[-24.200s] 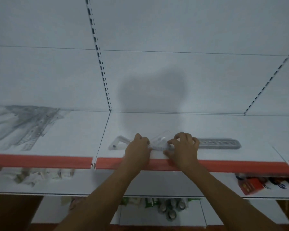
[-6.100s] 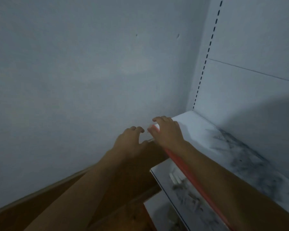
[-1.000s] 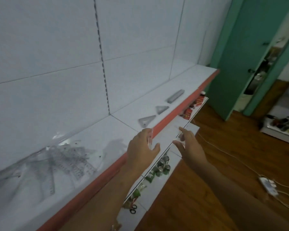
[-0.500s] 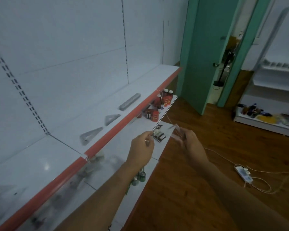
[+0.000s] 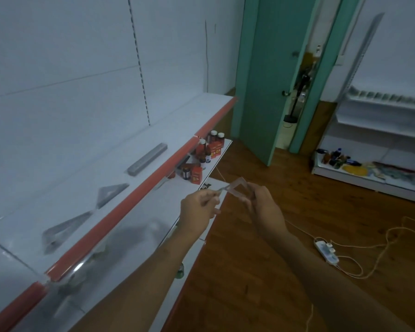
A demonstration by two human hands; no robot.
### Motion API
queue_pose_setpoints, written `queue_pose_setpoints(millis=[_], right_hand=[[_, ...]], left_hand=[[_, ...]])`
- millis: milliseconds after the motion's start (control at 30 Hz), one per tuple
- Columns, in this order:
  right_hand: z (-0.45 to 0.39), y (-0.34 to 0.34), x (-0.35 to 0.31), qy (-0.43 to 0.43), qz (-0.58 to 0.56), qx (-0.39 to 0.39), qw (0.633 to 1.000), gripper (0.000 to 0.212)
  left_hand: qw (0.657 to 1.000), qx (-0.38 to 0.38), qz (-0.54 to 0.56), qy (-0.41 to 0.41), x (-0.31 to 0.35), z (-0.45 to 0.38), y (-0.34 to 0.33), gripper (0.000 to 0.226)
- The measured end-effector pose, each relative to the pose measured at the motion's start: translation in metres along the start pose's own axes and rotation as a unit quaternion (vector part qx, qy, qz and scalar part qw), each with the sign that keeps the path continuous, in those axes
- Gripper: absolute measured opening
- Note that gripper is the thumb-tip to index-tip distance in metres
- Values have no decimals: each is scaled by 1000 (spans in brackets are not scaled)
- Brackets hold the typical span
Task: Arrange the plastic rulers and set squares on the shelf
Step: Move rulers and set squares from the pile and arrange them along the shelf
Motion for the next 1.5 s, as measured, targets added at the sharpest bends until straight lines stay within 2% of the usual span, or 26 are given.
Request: queue_pose_setpoints(millis=[200,433,567,667,767,833,900,1000,1167,1367,1500], right_hand=[[-79,-1,10,7,32,10,999,44],[-148,-31,10,23,18,-16,999,45],[-190,-53,3,59,-4,-50,997,49],[-225,-75,0,54,-53,-72,995,50],[-252,-97,-15,133,-83,-120,980,45],[-270,-111,-29,188,-108,-153,964,46],[-281,-125,-45,219,-127,-168,953,48],[-282,-148,-74,289,-137,-194,927,51],[-255,-186,-133,387,-183,-239,871,53],[-194,-218,-192,475,-209,-284,806,52],[-155,-232,-230,492,-200,-311,788,51]], left_hand=[[999,8,33,26,1,-75,-6,32],[1000,10,8,18,-10,-141,5,21],[998,49,-7,39,-22,-172,14,29],[994,97,-13,58,-26,-186,24,41],[988,128,-61,64,-31,-198,41,52],[982,158,-76,72,-37,-203,54,49],[970,199,-102,92,-41,-200,68,42],[943,246,-203,98,-48,-183,89,40],[873,366,-284,155,-63,-128,131,37],[812,435,-317,224,-73,-43,169,41],[785,471,-305,262,-80,7,192,45]])
Point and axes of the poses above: each hand's wrist, its own z-axis away from the middle knuckle, its own y-axis out of the back of the hand, x = y × z, the point moved 3 cm from there along -z, towards the middle knuckle, and after that the axes turned 2 degrees about -y, right-handed, at the moved point
